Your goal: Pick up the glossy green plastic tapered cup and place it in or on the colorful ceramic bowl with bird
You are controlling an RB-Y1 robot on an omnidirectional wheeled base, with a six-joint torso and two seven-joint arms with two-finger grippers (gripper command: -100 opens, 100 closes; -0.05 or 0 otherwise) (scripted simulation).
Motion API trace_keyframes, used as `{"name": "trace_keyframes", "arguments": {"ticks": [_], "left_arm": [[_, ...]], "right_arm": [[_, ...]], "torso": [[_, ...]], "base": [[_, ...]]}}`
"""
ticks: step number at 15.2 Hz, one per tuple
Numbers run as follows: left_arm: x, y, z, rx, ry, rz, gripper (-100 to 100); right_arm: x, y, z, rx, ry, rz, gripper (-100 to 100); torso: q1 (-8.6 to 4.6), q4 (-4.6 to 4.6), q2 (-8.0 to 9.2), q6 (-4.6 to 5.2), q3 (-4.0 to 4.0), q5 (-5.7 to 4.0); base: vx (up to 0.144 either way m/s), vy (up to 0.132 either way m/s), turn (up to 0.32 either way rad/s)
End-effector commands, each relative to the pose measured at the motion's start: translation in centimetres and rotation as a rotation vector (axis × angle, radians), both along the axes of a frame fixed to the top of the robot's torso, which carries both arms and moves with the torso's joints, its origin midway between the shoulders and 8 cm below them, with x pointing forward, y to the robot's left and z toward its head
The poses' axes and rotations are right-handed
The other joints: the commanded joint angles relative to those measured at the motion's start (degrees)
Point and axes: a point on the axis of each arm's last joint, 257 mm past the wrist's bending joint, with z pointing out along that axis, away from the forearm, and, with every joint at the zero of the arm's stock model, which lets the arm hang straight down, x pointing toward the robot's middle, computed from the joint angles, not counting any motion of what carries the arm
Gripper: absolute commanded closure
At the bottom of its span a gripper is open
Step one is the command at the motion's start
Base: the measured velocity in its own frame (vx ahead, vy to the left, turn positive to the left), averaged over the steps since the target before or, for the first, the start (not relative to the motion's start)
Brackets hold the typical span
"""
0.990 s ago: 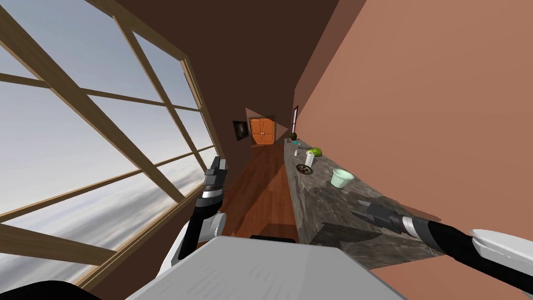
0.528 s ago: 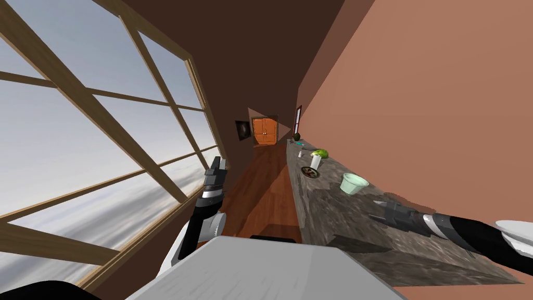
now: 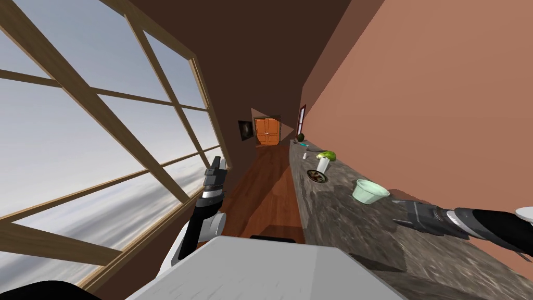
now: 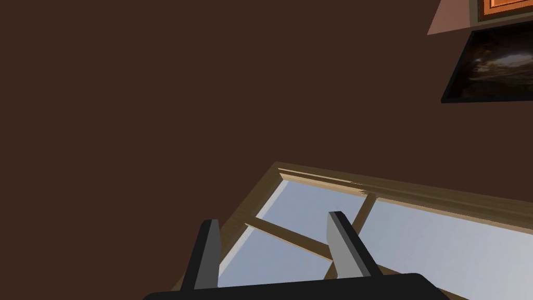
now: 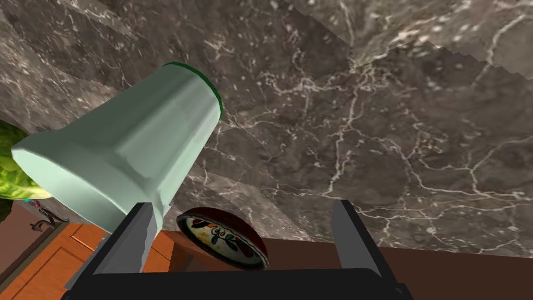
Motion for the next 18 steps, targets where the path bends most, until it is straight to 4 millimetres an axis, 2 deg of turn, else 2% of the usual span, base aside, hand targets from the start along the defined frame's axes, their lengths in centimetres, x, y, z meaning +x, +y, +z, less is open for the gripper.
{"name": "trace_keyframes", "arguments": {"ticks": [1,2,3,5,7,8,9,10,12,13,15,18], "left_arm": [[0.0,0.0,0.0,0.000,0.000,0.000,0],[0.0,0.0,0.0,0.000,0.000,0.000,0],[0.0,0.0,0.0,0.000,0.000,0.000,0],[0.0,0.0,0.0,0.000,0.000,0.000,0],[0.0,0.0,0.0,0.000,0.000,0.000,0],[0.0,0.0,0.0,0.000,0.000,0.000,0],[0.0,0.0,0.0,0.000,0.000,0.000,0],[0.0,0.0,0.0,0.000,0.000,0.000,0],[0.0,0.0,0.0,0.000,0.000,0.000,0],[0.0,0.0,0.0,0.000,0.000,0.000,0],[0.0,0.0,0.0,0.000,0.000,0.000,0],[0.0,0.0,0.0,0.000,0.000,0.000,0]], "right_arm": [[-0.4,-1.3,0.7,-0.047,0.029,0.012,-100],[-1.1,-2.5,1.3,-0.091,0.065,0.025,-100],[-1.1,-2.5,1.3,-0.091,0.065,0.025,-100],[-2.8,-4.3,1.9,-0.156,0.140,0.047,-100],[-2.8,-4.3,1.9,-0.156,0.140,0.047,-100],[-4.8,-5.3,1.7,-0.190,0.214,0.065,-100],[-5.8,-5.5,1.5,-0.198,0.248,0.072,-100],[-5.8,-5.5,1.5,-0.198,0.248,0.072,-100],[-8.2,-5.8,0.6,-0.203,0.319,0.086,-100],[-6.9,-5.7,0.9,-0.200,0.278,0.078,-100],[-6.7,-4.7,-0.3,-0.203,0.278,0.091,-100],[-6.4,-4.2,-0.8,-0.204,0.272,0.098,-100]], "torso": [[0.00,0.00,0.00,0.00,0.00,0.00],[-0.01,0.00,0.00,0.01,0.00,0.00],[-0.03,0.00,-0.01,0.01,-0.01,-0.01],[-0.08,0.00,-0.02,0.00,-0.01,-0.02],[-0.11,-0.03,-0.11,0.01,-0.07,-0.04],[-0.11,-0.02,-0.04,0.04,-0.03,-0.04],[-0.14,-0.02,-0.07,0.00,-0.04,-0.03],[-0.17,-0.04,-0.17,-0.02,-0.10,-0.05],[-0.16,-0.05,-0.20,0.03,-0.12,-0.07],[-0.19,-0.06,-0.23,0.02,-0.14,-0.07],[-0.21,0.00,0.04,0.05,0.01,-0.07],[-0.31,0.08,0.35,0.08,0.20,-0.10]], "base": [[0.091,0.025,0.073],[0.096,0.020,0.075],[0.090,0.012,0.064],[0.114,0.002,0.106],[0.108,0.004,0.064],[0.111,-0.009,0.109],[0.157,-0.017,0.194],[0.154,-0.011,0.105],[0.147,-0.012,0.073],[0.100,-0.017,0.046],[0.032,-0.036,-0.066],[0.008,-0.041,-0.053]]}}
